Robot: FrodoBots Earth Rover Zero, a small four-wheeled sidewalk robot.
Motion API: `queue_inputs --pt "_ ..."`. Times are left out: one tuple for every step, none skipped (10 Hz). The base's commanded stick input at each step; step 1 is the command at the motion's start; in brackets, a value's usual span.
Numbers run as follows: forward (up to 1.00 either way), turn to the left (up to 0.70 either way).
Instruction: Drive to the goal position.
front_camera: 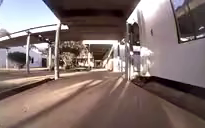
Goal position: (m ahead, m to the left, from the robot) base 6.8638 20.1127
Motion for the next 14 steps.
queue_inputs --pt "0.70 0.00" --pt "0.70 0.00" --pt "0.70 0.00" --pt "0.70 0.35" --pt "0.70 0.35" --pt "0.70 0.35" --pt "0.70 0.20" --pt "0.70 0.05" --pt "0.70 0.00" --pt "0.70 0.00" --pt "0.70 0.00" --pt "0.70 0.00" --pt "0.70 0.00" --pt "0.70 0.00"
